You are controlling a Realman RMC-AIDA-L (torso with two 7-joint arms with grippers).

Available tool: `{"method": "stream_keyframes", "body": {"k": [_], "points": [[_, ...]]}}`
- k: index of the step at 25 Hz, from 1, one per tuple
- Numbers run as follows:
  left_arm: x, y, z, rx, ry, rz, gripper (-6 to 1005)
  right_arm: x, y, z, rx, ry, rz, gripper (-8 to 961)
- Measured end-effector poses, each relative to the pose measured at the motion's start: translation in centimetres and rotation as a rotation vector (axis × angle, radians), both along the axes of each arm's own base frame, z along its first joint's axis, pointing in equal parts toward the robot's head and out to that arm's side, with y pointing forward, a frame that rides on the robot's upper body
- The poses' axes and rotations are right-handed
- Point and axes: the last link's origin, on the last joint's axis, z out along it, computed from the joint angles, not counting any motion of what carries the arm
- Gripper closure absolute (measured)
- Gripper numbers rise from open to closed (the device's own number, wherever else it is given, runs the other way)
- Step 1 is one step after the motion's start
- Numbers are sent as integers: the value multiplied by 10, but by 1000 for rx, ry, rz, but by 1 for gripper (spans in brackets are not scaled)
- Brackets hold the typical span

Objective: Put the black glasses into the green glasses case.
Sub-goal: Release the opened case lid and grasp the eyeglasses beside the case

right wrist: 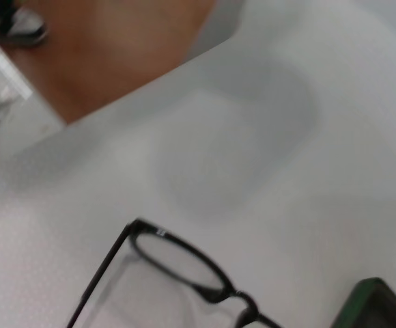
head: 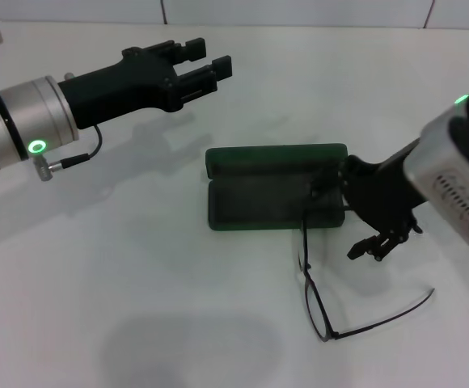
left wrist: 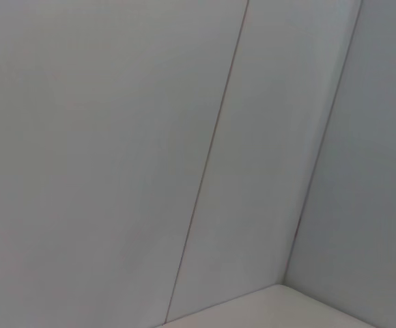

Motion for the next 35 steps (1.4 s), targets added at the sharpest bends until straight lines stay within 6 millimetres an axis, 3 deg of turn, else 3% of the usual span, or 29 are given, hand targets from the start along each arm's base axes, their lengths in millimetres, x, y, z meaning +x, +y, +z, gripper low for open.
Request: {"method": "stream_keyframes", "body": {"k": [12, 35], "points": [[3, 3, 1, 6, 7, -16, 426, -25, -4, -17, -61, -116, 115, 85], [2, 4, -2, 14, 32, -33, 428, -25, -25, -62, -118, -223, 293, 126]]}}
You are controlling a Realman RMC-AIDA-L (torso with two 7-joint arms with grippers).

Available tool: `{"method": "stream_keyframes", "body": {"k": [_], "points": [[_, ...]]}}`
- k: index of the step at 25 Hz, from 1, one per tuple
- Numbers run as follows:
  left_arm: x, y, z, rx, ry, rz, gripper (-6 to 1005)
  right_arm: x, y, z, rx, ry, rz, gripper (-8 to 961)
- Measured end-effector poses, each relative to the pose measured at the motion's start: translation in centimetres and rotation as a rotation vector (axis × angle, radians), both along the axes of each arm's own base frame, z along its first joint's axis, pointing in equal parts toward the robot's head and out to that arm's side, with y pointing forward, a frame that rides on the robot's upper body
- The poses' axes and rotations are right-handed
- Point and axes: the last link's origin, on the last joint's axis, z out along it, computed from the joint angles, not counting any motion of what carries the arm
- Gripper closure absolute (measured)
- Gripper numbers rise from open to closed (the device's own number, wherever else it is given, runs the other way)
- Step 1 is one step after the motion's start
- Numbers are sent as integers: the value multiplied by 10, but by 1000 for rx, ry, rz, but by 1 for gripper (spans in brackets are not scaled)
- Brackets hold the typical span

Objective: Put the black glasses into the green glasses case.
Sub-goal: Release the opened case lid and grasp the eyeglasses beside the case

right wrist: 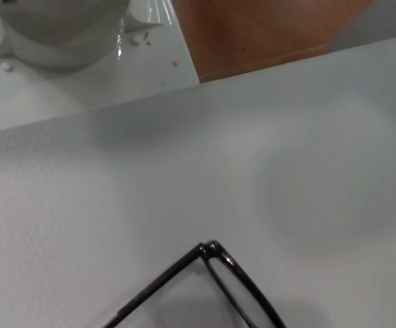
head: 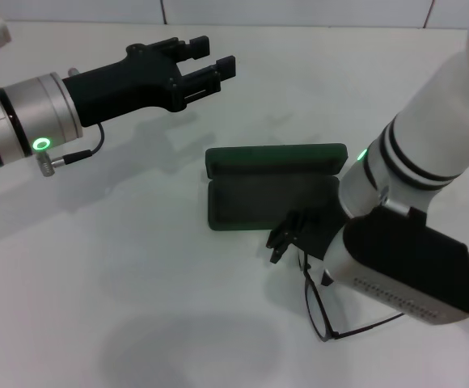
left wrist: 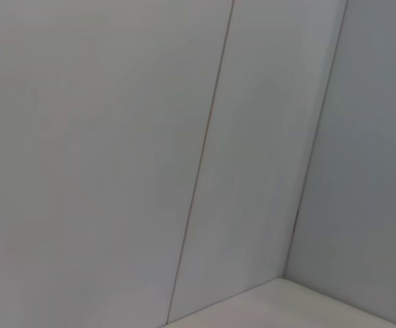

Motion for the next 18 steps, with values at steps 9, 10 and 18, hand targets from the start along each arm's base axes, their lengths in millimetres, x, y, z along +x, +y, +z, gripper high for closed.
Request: {"method": "stream_keyframes", "body": {"k": [9, 10, 18], "points": [[-4, -2, 0, 6, 10, -1, 429, 3, -8, -16, -4, -22, 51, 233], [-4, -3, 0, 5, 10, 0, 429, 3, -9, -17, -6, -23, 54, 233], [-5, -4, 0, 4, 10, 5, 428, 3, -7, -18, 29, -4, 40, 335]]}}
